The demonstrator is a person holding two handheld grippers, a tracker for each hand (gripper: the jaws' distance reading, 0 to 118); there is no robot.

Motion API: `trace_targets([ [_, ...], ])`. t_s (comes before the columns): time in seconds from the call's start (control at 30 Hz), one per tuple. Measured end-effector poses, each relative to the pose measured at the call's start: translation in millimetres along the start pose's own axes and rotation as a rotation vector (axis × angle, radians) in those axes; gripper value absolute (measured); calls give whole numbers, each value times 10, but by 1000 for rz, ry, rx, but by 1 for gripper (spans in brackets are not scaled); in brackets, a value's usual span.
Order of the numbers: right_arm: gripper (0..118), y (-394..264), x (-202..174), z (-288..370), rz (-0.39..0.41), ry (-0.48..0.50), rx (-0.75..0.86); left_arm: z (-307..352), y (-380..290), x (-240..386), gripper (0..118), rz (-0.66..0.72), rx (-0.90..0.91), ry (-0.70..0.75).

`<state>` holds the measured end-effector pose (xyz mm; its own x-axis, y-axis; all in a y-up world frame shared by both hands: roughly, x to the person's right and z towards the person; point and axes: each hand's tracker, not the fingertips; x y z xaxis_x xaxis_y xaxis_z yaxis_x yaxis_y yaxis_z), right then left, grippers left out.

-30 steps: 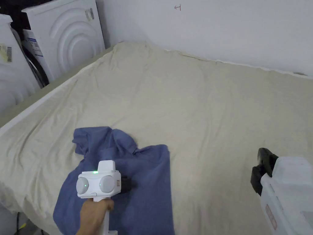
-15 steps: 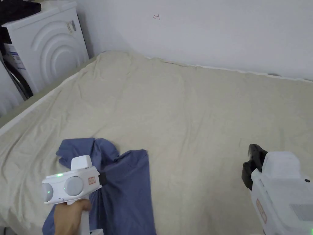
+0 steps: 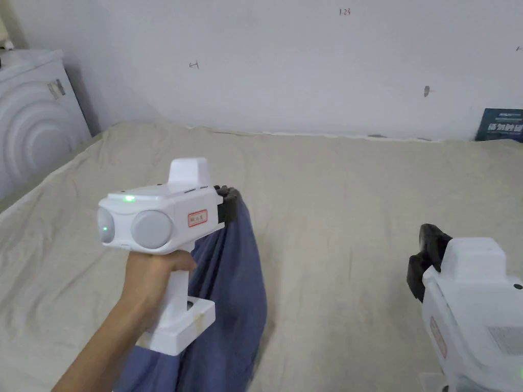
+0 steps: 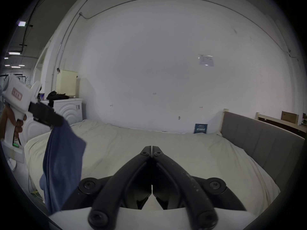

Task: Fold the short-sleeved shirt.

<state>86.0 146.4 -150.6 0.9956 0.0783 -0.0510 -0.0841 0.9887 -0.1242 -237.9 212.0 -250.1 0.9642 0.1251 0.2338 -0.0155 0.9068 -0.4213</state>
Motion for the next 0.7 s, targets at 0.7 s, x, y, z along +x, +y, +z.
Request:
trace_targets([
  [0.7,1,-243,1184,377,-36,-268,-42,-1510,-885,2046,2,-154,-320,-364],
])
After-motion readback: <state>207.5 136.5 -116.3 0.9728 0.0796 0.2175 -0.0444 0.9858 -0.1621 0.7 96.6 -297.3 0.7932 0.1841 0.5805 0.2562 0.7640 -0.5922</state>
